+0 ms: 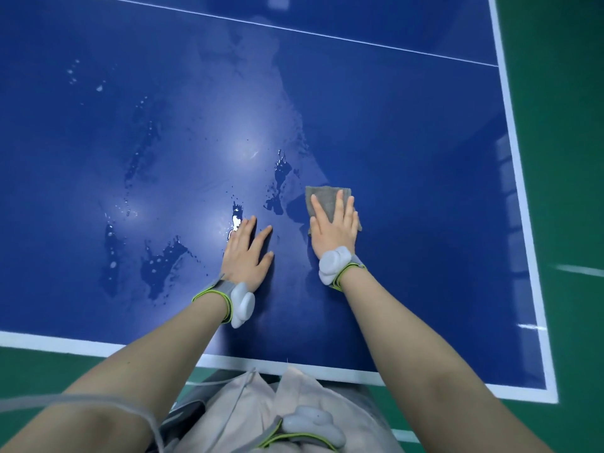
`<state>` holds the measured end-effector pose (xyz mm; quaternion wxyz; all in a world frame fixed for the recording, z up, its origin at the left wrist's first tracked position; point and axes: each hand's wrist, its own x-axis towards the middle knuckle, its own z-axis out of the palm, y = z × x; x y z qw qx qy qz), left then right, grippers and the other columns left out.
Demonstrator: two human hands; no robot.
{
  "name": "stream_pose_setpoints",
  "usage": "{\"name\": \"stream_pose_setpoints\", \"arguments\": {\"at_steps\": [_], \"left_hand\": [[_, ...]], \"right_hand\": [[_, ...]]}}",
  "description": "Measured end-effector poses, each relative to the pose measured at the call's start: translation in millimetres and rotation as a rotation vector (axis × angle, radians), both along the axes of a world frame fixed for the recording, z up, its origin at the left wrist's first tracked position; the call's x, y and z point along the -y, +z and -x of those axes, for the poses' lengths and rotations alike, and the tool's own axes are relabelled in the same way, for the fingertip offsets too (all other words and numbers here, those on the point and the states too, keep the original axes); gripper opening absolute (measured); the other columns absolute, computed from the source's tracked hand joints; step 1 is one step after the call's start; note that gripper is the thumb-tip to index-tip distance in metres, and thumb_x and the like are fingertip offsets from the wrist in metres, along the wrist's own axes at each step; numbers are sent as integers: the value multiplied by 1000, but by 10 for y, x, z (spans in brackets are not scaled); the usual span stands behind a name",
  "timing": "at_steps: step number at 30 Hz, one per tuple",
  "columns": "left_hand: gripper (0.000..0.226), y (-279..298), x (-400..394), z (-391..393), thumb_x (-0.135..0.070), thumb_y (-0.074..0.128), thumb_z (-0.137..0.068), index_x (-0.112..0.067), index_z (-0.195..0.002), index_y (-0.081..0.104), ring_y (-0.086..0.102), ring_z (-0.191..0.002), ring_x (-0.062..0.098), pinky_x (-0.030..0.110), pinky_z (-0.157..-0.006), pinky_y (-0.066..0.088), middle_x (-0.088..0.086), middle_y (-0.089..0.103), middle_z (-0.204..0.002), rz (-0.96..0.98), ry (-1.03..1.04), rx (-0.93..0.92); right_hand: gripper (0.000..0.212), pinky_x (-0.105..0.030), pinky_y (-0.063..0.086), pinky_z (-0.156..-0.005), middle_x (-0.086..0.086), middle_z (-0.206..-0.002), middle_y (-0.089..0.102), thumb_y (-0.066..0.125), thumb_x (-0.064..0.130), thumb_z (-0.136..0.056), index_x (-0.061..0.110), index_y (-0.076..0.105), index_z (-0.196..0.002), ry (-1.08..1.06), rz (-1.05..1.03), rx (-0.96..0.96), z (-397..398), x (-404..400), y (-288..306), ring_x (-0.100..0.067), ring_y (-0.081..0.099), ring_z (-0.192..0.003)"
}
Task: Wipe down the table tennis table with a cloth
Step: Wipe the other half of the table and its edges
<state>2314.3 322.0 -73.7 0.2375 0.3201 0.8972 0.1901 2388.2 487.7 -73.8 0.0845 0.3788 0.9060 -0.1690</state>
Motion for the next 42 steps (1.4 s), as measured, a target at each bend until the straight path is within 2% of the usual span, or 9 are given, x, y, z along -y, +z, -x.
{"name": "stream_pose_setpoints", "arguments": {"at_steps": [6,12,17,22,27,30,37,39,42], "left_hand": [[52,22,36,2,-28,41,-97,-25,-146,23,-8,-144,17,26,-112,-11,1,0,-157,10,-40,-9],[52,18,145,-17,-28,39,-98,-23,-146,21,-8,-144,17,25,-111,-14,2,-1,-157,24,-94,-45],[55,-2,158,-78,-30,40,-96,-22,-147,21,-7,-144,18,29,-113,-12,3,0,-157,29,-93,-45],[55,-1,208,-125,-29,41,-97,-22,-147,19,-7,-144,18,31,-114,-9,2,0,-157,34,-128,-56],[55,-15,287,-146,-37,32,-95,-23,-147,19,-5,-144,18,32,-114,-8,2,1,-157,45,-150,-68],[57,3,287,-194,-38,30,-94,-22,-147,20,-5,-144,18,33,-114,-7,3,2,-157,56,-146,-68],[55,44,365,-254,-31,39,-98,-24,-147,17,-7,-144,16,29,-113,-10,0,-2,-157,48,-149,-50],[54,46,427,-267,-31,38,-98,-24,-147,17,-8,-144,16,29,-113,-9,0,-3,-157,54,-166,-58],[54,58,470,-329,-31,38,-98,-24,-147,16,-8,-144,16,30,-115,-8,0,-2,-157,65,-145,-51]], "right_hand": [[48,-33,-7,-115,-5,-159,5,21,36,-99,35,30,-146,425,36,-103,-341,9,19,-28,-3,-147],[47,-36,-3,-118,-4,-160,-5,29,30,-103,37,20,-148,-113,-18,-24,-522,-62,-36,-25,-9,-146],[48,-39,-6,-116,-6,-160,-6,29,33,-103,39,18,-149,-23,-33,-48,-448,480,-56,-30,-11,-146],[45,-44,31,-109,-14,-145,43,33,32,-92,30,57,-130,358,-108,-167,-772,560,-102,-38,39,-133],[59,-36,1,-117,-3,-159,8,10,43,-90,36,32,-145,-14,-15,-113,-1036,328,-43,-26,1,-147],[67,-38,-2,-117,-6,-160,4,2,46,-86,36,27,-147,-192,-26,-117,-975,514,-58,-29,-2,-147],[47,-49,42,-99,-11,-141,49,33,33,-89,32,58,-128,238,-107,-54,-1022,817,-73,-36,46,-129],[48,-45,41,-102,-9,-143,47,31,32,-89,31,58,-129,302,-153,-75,-1136,654,-65,-33,45,-131],[67,-39,14,-116,-6,-156,23,6,44,-85,32,41,-142,67,-28,-67,-1223,544,16,-29,16,-145]]}}
